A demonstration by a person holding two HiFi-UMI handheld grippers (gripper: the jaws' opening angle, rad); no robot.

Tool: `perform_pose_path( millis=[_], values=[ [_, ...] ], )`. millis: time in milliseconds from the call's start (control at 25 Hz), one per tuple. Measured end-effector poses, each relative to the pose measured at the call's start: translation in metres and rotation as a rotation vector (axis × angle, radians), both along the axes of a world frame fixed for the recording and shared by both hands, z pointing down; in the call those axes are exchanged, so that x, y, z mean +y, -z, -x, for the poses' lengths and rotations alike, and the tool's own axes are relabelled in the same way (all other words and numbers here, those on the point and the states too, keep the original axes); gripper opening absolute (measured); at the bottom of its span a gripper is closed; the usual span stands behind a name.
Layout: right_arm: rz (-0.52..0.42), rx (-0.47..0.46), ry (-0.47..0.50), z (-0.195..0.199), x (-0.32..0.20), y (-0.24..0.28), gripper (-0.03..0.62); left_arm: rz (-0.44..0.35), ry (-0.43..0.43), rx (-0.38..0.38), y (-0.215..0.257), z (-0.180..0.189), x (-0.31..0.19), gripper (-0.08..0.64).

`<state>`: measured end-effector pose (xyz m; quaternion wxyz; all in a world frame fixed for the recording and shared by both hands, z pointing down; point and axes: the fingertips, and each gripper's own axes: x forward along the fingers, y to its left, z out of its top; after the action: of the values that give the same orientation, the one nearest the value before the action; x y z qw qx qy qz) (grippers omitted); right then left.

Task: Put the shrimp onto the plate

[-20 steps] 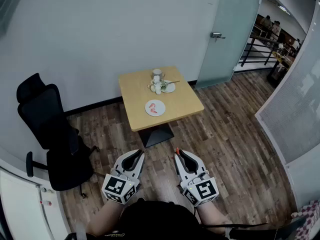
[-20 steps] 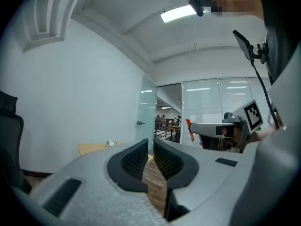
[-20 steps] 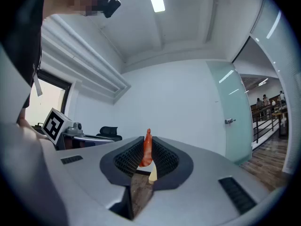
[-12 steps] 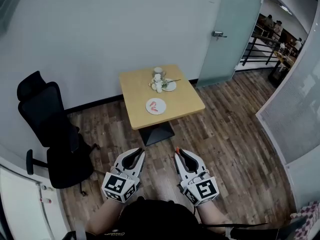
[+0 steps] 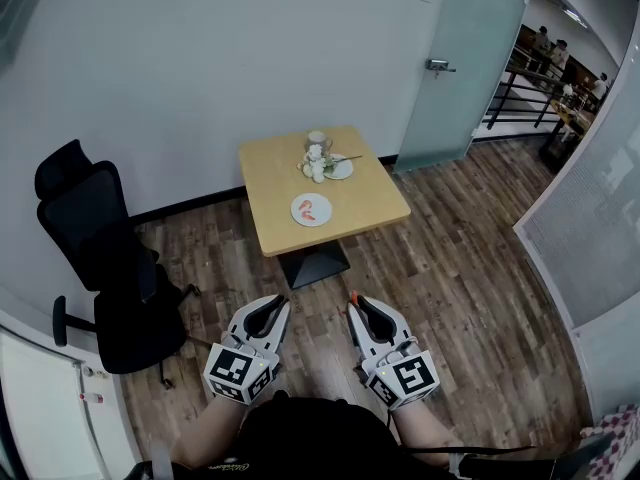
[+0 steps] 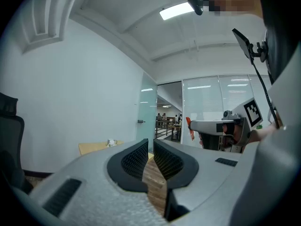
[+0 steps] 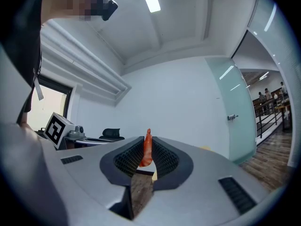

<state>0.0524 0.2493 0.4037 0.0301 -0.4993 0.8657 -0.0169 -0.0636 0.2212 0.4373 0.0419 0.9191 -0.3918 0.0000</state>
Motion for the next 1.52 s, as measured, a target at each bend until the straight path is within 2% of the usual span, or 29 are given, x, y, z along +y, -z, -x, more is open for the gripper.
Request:
perform_pose_path(
  millis=[240, 800, 1120, 1520],
  values=[
    [-0.009, 0.002, 0.002, -0.019, -0.001, 0.0, 0.051, 0.001, 0.009, -0.002, -0.001, -0.017, -0.003, 0.038],
    [-0.001, -0.002, 0.035, -0.092, 0.008, -0.009, 0.052, 0.013, 0.039, -0.01, -0.009, -0.088, 0.015, 0.038],
    [0.001, 0.007, 0.064, -0.095, -0.017, -0.012, 0.052, 0.02, 0.072, -0.008, -0.015, -0.091, -0.006, 0.038],
    [0.008, 0.02, 0.072, -0.079, -0.085, -0.017, 0.052, 0.018, 0.06, 0.01, -0.018, -0.082, -0.079, 0.038]
  ],
)
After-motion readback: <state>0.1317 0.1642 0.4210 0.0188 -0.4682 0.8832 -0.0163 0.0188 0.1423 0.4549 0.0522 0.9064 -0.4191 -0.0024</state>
